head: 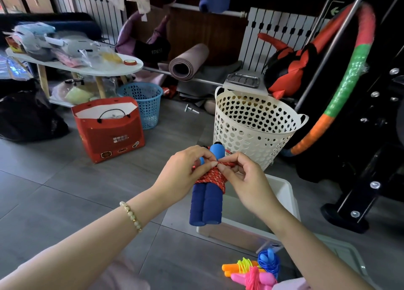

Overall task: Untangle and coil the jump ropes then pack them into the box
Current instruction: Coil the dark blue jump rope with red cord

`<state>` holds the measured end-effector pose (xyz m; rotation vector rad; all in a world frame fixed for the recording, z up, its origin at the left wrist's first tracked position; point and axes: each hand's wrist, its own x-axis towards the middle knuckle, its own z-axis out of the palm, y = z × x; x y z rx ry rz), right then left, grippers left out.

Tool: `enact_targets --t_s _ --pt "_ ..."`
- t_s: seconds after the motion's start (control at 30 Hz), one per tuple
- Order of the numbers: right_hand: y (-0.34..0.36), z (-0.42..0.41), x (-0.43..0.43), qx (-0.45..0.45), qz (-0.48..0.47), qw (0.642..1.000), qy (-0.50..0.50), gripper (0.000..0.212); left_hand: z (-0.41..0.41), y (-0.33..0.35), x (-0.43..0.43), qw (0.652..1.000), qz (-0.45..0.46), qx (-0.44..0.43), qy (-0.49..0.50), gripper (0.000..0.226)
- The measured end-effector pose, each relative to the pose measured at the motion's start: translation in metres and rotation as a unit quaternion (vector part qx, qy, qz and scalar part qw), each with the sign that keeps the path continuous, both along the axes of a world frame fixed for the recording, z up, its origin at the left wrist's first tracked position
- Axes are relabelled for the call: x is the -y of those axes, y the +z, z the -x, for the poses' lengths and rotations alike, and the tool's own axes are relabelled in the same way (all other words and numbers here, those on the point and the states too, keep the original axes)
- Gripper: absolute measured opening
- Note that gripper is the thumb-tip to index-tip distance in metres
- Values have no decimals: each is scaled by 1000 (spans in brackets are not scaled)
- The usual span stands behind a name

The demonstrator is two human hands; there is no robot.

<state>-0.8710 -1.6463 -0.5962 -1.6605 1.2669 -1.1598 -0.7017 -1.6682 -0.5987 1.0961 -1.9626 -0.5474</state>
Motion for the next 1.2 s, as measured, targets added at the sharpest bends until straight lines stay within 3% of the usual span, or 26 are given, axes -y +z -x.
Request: enact_targets --t_s 0.17,0.27,0.33,0.37,0.43,0.47,0.5,0.57,0.6,0.67,0.8,0.93,1.2 --pt "2 3 4 -20 -9 1000 23 9 5 -3 0 991 -91 -97 9 10" --pt "0 3 4 -61 4 998 29 14 8 -5 2 987 -97 -130 6 6" --pt "0 3 6 -37 -4 999 18 16 11 -6 3 983 -102 -153 7 6" --pt "1 3 7 -13 -10 1000 12 17 13 -8 4 981 -114 -156 21 14" --pt "2 3 7 23 -11 1000 -5 18 19 -10 3 965 -197 -153 82 59" --pt "1 3 7 26 -5 1000 -13 16 23 -9 -1 935 -291 -173 108 85" --pt "0 2 7 24 4 1000 -17 15 25 -7 -4 883 -403 -218 106 97" --pt "-1 -2 6 27 27 999 -23 13 30 0 -11 775 -552 -306 39 82" --pt "0 -3 7 33 37 998 -27 13 31 1 -10 763 -557 -327 18 71" --pt "4 -5 7 48 54 997 -38 16 31 0 -7 790 -501 -354 24 57" --pt "5 -7 7 51 107 991 -63 11 37 1 -2 808 -441 -388 46 48" --pt "2 -10 9 22 147 986 -76 9 37 2 1 815 -433 -382 47 48" --pt "2 -6 11 49 125 990 -49 23 32 1 2 815 -462 -349 38 55"
